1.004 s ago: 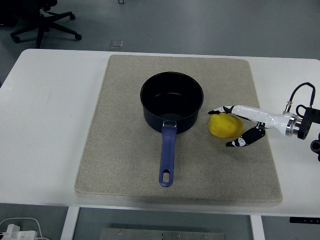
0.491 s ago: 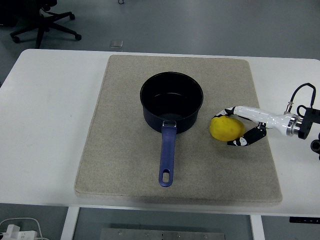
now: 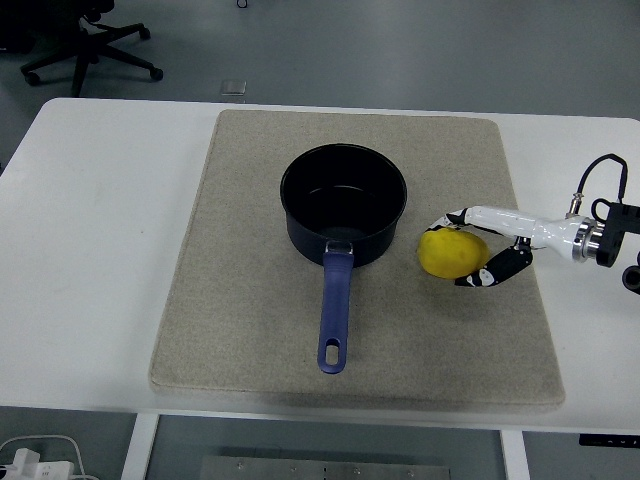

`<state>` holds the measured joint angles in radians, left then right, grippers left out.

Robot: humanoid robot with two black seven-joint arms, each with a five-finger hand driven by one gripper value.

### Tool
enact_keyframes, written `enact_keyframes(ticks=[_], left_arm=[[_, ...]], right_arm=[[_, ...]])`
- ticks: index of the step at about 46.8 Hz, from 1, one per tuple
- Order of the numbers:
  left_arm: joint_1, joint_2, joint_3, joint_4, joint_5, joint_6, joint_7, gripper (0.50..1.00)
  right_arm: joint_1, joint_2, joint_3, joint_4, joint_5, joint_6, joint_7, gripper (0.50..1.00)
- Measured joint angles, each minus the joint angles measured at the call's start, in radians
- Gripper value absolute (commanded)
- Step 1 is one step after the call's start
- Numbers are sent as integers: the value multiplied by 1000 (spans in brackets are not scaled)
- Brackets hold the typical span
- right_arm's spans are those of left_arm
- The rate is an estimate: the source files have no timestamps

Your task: Put the potato in the blue pot

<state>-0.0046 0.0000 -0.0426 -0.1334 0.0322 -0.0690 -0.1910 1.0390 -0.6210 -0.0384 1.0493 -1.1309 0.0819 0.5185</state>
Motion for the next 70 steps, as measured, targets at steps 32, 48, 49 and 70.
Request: enact_keyframes(ticks=[32, 48, 49, 70], left_arm=[[0, 0, 0, 0, 0, 0, 0, 994], [0, 0, 0, 0, 0, 0, 0, 994], [0, 0, 0, 0, 0, 0, 0, 994], [0, 0, 0, 0, 0, 0, 0, 994]], right_arm=[[60, -16, 8, -36, 85, 44, 3, 500], [113, -46, 11, -51, 141, 74, 5, 500], [120, -51, 11, -51, 156, 80, 5, 500], [310, -53, 8, -51, 274, 146, 1, 500]])
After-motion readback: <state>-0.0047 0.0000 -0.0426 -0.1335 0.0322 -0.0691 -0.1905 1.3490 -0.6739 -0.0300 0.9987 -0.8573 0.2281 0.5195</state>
